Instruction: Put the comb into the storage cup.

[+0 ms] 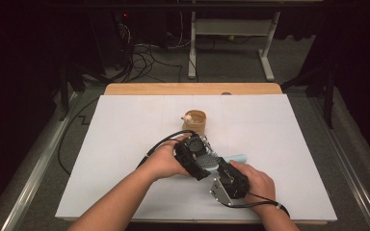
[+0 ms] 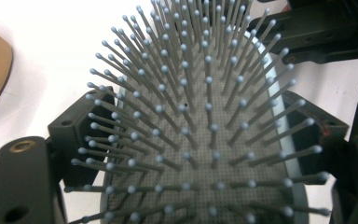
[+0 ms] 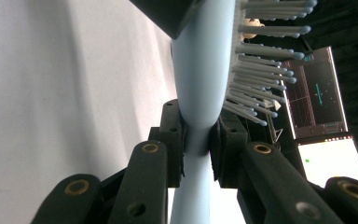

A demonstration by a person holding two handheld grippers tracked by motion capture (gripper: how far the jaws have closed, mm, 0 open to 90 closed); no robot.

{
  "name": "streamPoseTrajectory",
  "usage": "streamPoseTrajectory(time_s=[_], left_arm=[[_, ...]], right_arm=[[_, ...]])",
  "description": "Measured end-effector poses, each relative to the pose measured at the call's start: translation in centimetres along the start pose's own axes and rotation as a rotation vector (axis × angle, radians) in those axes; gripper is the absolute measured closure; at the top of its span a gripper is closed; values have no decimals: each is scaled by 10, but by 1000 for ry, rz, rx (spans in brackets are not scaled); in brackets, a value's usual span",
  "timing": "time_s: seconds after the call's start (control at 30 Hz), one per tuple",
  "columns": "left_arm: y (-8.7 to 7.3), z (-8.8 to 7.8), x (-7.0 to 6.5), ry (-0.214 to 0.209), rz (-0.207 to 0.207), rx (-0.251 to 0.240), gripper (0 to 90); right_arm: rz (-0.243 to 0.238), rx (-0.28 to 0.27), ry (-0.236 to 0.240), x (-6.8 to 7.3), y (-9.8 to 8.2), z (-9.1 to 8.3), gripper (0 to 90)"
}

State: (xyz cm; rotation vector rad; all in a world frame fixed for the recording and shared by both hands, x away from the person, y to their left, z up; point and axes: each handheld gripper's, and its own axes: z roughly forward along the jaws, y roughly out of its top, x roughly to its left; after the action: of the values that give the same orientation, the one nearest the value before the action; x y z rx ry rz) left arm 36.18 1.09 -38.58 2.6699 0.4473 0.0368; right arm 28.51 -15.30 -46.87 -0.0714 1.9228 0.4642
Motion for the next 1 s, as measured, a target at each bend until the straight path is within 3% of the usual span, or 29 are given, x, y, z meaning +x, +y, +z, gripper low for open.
streamPoseTrajectory(time_s=[0.27, 0.63, 0.87, 1.0], left_arm=[[-1, -1, 2, 1, -14, 36, 151], [-5, -4, 4, 34, -24, 38, 76], [-12, -7, 5, 57, -25, 59, 59], [-20, -10, 11, 71, -47, 63, 52]], right_arm=[[-11, 22, -6, 1, -1, 1, 781], [-8, 53, -24, -1, -7, 0, 782], [-12, 79, -27, -1, -15, -2, 782], [-28, 91, -28, -2, -18, -3, 782]])
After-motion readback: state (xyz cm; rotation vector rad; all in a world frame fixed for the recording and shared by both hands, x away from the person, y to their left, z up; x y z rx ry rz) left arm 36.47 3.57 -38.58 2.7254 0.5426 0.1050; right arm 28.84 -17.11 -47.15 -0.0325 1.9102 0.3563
